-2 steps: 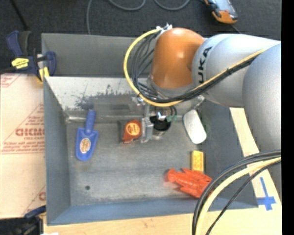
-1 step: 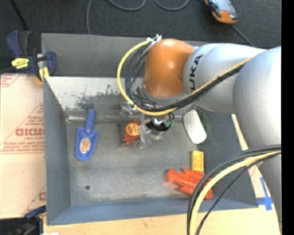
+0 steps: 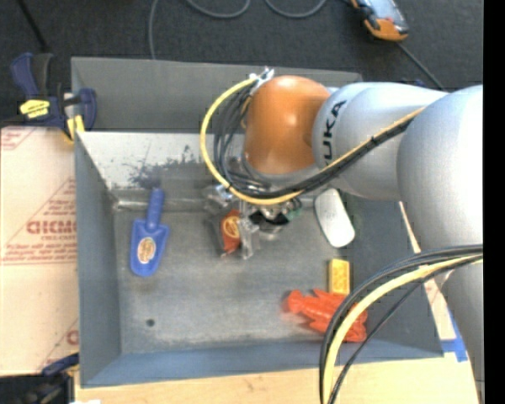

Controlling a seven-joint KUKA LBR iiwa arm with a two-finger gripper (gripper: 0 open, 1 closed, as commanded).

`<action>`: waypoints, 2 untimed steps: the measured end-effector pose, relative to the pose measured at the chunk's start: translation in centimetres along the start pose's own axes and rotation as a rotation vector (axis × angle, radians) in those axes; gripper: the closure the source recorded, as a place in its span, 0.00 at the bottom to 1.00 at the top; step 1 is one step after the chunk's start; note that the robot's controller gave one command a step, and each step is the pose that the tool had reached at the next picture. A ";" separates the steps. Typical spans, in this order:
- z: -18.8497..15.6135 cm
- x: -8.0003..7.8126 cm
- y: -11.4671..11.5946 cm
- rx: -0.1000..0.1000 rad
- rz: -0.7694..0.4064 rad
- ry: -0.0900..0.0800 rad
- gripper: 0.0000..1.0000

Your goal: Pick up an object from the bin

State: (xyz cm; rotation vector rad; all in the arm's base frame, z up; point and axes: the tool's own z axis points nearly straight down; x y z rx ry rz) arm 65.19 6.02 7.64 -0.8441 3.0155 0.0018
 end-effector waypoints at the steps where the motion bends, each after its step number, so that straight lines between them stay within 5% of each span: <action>1: 0.0 0.0 0.0 0.000 0.000 0.000 1.00; 2: -0.1 0.0 0.0 0.000 0.001 0.000 1.00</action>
Offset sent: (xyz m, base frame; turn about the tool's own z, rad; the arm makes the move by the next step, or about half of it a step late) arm -0.0001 0.0000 0.0087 0.0000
